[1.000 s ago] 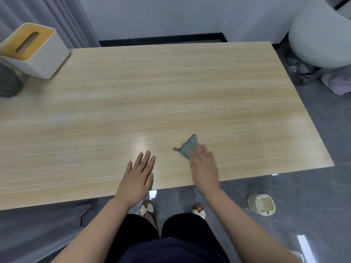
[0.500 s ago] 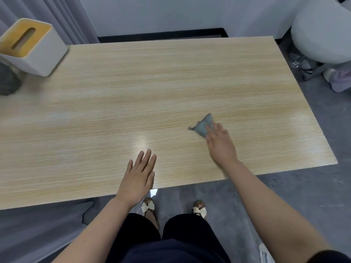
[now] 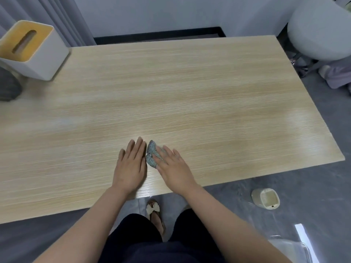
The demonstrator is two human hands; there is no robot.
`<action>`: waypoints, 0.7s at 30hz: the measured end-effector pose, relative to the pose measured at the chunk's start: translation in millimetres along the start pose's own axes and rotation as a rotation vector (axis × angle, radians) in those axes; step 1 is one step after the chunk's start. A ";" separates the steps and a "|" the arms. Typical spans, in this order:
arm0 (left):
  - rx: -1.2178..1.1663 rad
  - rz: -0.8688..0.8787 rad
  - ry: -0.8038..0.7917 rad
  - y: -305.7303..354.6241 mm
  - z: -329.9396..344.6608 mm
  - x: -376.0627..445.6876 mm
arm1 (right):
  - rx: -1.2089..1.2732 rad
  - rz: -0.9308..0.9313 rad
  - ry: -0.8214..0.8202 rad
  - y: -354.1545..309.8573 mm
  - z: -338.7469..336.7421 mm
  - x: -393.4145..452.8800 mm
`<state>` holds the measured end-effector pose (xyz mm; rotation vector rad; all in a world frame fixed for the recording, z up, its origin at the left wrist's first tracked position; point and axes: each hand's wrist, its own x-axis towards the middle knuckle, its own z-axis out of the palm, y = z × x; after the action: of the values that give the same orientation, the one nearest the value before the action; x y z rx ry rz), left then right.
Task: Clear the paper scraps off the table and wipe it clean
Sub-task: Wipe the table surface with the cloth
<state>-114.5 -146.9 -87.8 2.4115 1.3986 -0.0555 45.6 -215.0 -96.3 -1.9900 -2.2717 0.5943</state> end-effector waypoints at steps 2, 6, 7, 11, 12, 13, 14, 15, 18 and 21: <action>-0.007 -0.016 -0.030 -7.1 0.4 2.4 | -0.063 -0.042 -0.019 6.5 -1.5 2.1; -0.001 -0.036 -0.038 -3.7 -2.6 9.1 | -0.054 0.000 0.020 46.3 -26.8 15.4; 0.000 -0.032 -0.031 -0.8 -4.0 14.4 | -0.042 0.059 0.050 60.6 -35.3 21.4; 0.010 0.000 -0.007 14.1 -8.3 48.5 | -0.051 0.267 0.090 130.6 -62.0 46.1; 0.014 -0.001 -0.008 17.0 -8.3 58.5 | -0.039 0.327 0.102 148.7 -69.5 50.5; 0.018 -0.006 -0.006 19.1 -8.1 68.6 | -0.024 0.391 0.116 166.7 -76.6 54.7; 0.019 -0.017 -0.003 20.6 -8.5 78.4 | -0.006 0.457 0.131 182.6 -83.5 57.9; 0.016 -0.034 0.005 21.7 -9.3 87.9 | 0.011 0.516 0.141 194.6 -88.4 60.4; 0.005 -0.101 0.037 23.3 -10.5 107.6 | -0.003 0.599 0.189 198.2 -86.1 67.4; 0.027 -0.125 0.060 23.7 -5.4 113.5 | -0.045 0.333 0.172 162.1 -65.6 71.1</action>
<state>-37.2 -61.2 -99.6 2.3627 1.5845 -0.0345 206.0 -115.7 -103.0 -2.3604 -1.8880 0.3748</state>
